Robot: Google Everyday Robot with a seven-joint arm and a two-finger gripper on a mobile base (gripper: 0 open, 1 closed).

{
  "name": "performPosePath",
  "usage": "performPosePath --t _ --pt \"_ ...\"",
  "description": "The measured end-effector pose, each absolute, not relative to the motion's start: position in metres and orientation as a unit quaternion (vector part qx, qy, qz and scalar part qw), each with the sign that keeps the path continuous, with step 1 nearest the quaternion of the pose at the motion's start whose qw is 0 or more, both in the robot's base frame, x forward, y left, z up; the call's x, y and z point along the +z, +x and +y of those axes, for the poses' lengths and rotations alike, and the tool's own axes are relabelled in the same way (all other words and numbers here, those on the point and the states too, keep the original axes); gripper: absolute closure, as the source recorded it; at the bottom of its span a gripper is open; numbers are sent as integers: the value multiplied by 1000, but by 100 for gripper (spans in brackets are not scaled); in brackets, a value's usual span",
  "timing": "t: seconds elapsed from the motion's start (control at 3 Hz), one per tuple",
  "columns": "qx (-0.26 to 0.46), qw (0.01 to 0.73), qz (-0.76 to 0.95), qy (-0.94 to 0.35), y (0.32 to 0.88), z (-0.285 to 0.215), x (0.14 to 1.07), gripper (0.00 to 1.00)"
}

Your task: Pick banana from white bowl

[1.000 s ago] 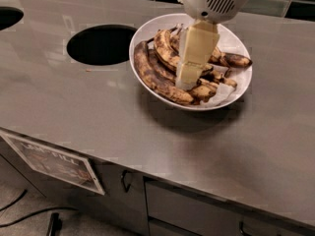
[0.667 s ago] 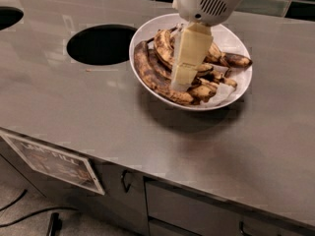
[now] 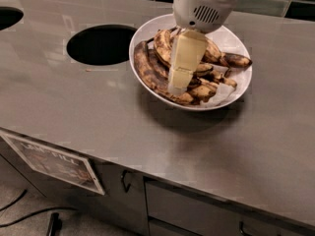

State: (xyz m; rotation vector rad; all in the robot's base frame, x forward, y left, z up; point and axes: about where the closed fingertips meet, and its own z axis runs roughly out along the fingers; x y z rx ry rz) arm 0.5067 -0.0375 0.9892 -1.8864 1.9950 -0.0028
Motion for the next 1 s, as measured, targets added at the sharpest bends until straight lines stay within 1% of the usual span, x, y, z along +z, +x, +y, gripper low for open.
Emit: performPosePath --t 0.33,1.0 --pt "-4 178 736 -653 514 -40 980 0" --pt "4 182 745 -642 515 -40 978 0"
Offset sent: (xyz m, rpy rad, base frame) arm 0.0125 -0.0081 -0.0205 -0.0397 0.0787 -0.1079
